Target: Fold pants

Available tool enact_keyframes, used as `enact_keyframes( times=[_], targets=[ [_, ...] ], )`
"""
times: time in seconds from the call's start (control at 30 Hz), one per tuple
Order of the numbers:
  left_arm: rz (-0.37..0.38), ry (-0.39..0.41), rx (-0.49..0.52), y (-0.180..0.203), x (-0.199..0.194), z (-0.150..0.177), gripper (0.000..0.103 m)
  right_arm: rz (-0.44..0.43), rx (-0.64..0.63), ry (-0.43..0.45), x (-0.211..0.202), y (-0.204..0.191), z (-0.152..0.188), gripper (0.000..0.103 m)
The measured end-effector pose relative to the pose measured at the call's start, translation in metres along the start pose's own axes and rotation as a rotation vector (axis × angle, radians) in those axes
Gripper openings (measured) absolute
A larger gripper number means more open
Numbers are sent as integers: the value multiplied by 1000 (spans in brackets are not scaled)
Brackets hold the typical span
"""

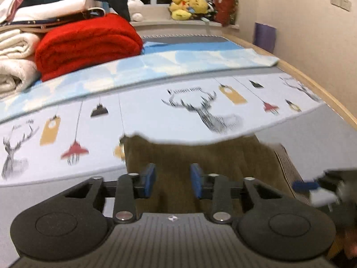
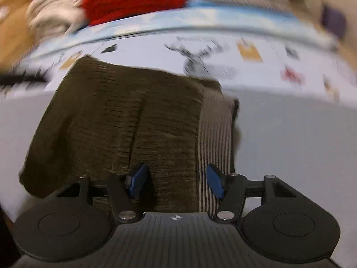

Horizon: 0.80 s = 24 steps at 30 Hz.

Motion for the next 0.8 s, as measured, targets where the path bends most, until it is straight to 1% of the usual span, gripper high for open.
enact_keyframes(
  times=[0.03, 0.07, 0.1, 0.17, 0.23, 0.3, 0.33, 0.37, 0.4, 0.43, 0.47, 0.5, 0.57, 0.6, 0.63, 0.7, 0.73, 0.77, 0.8],
  targets=[
    [-13, -5, -7, 2, 7, -8, 21, -3, -16, 23, -3, -2, -3, 64],
    [-30, -17, -18, 3, 16, -15, 10, -7, -14, 50, -5, -1, -6, 62],
    [-45, -31, -29, 4, 24, -21, 3, -13, 3, 83, -8, 2, -8, 62],
    [-67, -77, -62, 3, 45, -26, 2, -17, 72, 156, -14, 12, -15, 62],
    [-96, -155, -56, 3, 80, -22, 2, -27, 136, 219, -19, 22, -22, 62],
    [-104, -233, -35, 1, 112, -8, 2, -13, 190, 239, -13, 33, -31, 62],
    [-104, -227, -14, 2, 118, -5, 2, -4, 216, 225, -5, 39, -34, 62],
    [-106, -216, 9, 5, 117, -5, 2, 6, 236, 196, 10, 42, -40, 62],
    [-115, -218, 28, 7, 113, -7, 2, 30, 260, 140, 22, 49, -40, 63],
    [-127, -218, 40, 10, 105, -11, 2, 45, 276, 104, 30, 54, -32, 71],
    [-126, -207, 35, 10, 94, -14, 7, 52, 307, 85, 36, 60, -30, 73],
    [-107, -182, 6, 7, 77, -16, 16, 44, 334, 85, 36, 60, -28, 73],
    [-47, -138, -78, -3, 45, -13, 25, 39, 345, 79, 40, 63, -33, 73],
    [-25, -136, -105, -7, 31, -5, 25, 46, 335, 77, 40, 62, -32, 73],
    [-12, -143, -111, -9, 22, 6, 25, 51, 330, 78, 40, 60, -32, 73],
    [-15, -195, -85, -8, 20, 35, 25, 55, 334, 78, 41, 59, -32, 73],
    [-20, -235, -49, -5, 26, 52, 25, 53, 339, 79, 41, 58, -31, 73],
    [-30, -251, 4, -3, 32, 68, 27, 51, 345, 79, 41, 59, -30, 74],
    [-38, -236, 55, 1, 32, 78, 28, 45, 351, 79, 38, 59, -28, 76]
  ],
)
Point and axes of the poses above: each gripper's, at about its wrist camera, not at the fingertips, and x roughly the way its jaws point, y to its right, z to its underside, the point moved 1 cm from there along x, roughly the way its jaws point, and after that the axes turned 8 degrees about -z, right-handed, at the moved point
